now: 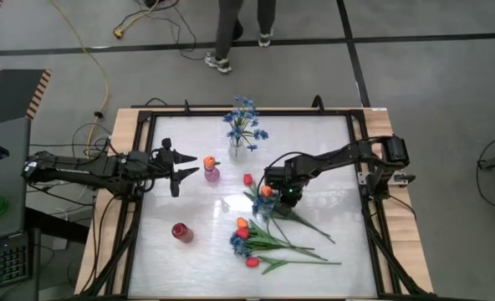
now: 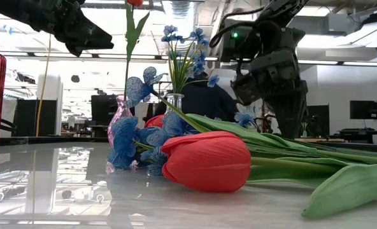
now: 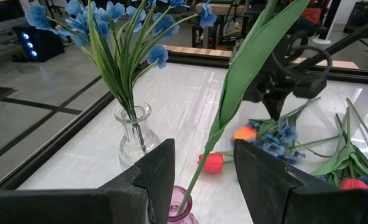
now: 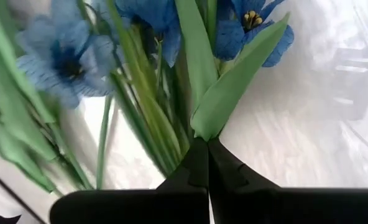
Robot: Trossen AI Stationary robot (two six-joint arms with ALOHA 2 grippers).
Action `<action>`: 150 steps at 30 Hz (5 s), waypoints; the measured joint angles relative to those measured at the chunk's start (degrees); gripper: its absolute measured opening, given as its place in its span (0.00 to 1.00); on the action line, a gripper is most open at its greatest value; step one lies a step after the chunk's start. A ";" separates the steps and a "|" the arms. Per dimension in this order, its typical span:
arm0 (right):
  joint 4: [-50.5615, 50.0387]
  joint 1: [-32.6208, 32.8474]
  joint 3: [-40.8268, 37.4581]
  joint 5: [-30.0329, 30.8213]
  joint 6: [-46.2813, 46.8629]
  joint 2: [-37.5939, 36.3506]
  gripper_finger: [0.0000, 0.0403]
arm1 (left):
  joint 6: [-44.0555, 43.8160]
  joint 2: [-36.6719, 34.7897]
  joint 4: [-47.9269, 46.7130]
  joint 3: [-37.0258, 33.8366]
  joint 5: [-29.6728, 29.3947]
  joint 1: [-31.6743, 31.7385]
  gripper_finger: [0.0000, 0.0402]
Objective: Sort flowers into vase by color
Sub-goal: Put the top orange tulip into the purple vase
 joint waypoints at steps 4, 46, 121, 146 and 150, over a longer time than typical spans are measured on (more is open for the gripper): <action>-0.34 0.00 0.00 -0.01 0.00 -3.76 0.04 | 0.00 0.00 0.06 0.00 -0.02 -0.01 0.38; 16.86 -1.90 0.02 3.21 -4.64 -28.92 0.05 | -4.92 6.11 11.57 -0.02 10.37 -6.32 0.38; 26.14 -1.77 0.02 6.20 -7.54 -28.94 0.05 | -16.74 71.63 35.35 40.57 -25.57 -15.06 0.38; 26.88 -1.75 0.02 6.00 -7.52 -28.94 0.22 | -12.40 71.63 34.83 40.54 -26.05 -15.66 0.01; 26.73 -1.73 0.02 5.94 -7.52 -28.94 0.26 | -10.78 71.61 34.83 40.54 -26.29 -16.25 0.00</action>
